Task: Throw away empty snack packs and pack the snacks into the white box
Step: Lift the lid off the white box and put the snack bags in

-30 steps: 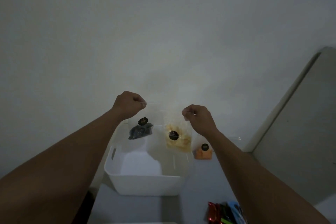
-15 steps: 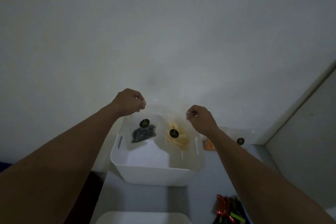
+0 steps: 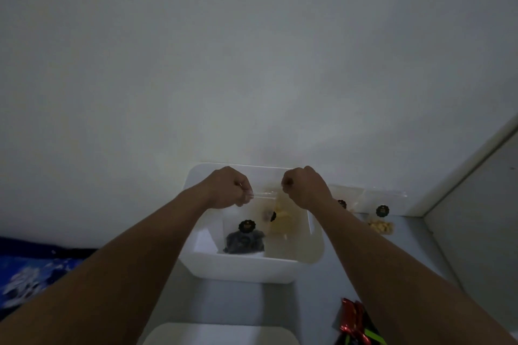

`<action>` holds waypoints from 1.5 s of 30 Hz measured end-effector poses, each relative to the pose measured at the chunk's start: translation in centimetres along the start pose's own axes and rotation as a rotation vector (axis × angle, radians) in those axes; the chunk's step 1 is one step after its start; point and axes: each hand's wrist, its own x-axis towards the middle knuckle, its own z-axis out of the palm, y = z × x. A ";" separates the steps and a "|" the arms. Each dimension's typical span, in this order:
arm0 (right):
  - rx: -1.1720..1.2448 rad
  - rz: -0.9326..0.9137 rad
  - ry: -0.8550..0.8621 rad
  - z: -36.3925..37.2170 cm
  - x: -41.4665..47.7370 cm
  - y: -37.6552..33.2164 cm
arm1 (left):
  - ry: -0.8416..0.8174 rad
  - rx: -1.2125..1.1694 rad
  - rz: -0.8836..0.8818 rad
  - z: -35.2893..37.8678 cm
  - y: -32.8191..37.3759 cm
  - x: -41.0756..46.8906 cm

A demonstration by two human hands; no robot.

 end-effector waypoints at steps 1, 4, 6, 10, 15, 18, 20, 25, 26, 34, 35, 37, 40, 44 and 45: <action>-0.033 -0.017 -0.005 -0.1 0.1 0.1 | -0.008 0.000 0.005 0.6 -0.1 0.3; -0.080 -0.049 -0.010 -0.7 0.5 0.5 | -0.010 -0.003 0.027 2.4 -0.2 1.2; -0.065 -0.053 -0.011 -1.2 0.6 0.8 | -0.004 0.002 0.049 3.4 0.1 1.7; 0.001 -0.025 0.050 -2.2 -0.1 1.8 | 0.047 0.039 0.114 5.2 0.9 2.8; 0.038 0.046 0.117 -2.6 -2.6 3.3 | 0.162 0.044 0.134 7.2 1.5 4.2; 0.115 0.107 0.007 -2.0 -4.2 3.8 | 0.218 0.106 0.137 8.3 1.5 4.6; 0.143 0.119 -0.058 -1.4 -5.0 4.0 | 0.285 0.177 0.125 8.7 1.6 4.7; 0.163 0.124 -0.098 -0.4 -6.3 4.2 | 0.383 0.247 0.112 9.4 1.9 5.2; 0.173 0.128 -0.099 -0.3 -6.4 4.2 | 0.408 0.273 0.112 9.5 1.8 5.3; 0.227 0.120 -0.114 0.5 -6.9 3.5 | 0.534 0.488 0.100 10.1 0.9 6.0; 0.228 0.117 -0.109 0.6 -7.0 3.5 | 0.537 0.490 0.098 10.1 0.8 6.0; 0.232 0.118 -0.103 0.8 -7.1 3.6 | 0.529 0.473 0.099 10.2 0.6 5.8; 0.240 0.117 -0.111 0.5 -7.4 3.6 | 0.488 0.447 0.122 10.1 0.5 5.2; 0.240 0.146 -0.117 -0.9 -8.5 4.2 | 0.440 0.437 0.148 10.2 1.3 4.0; 0.236 0.159 -0.114 -1.4 -8.7 4.7 | 0.433 0.420 0.157 10.4 1.9 3.7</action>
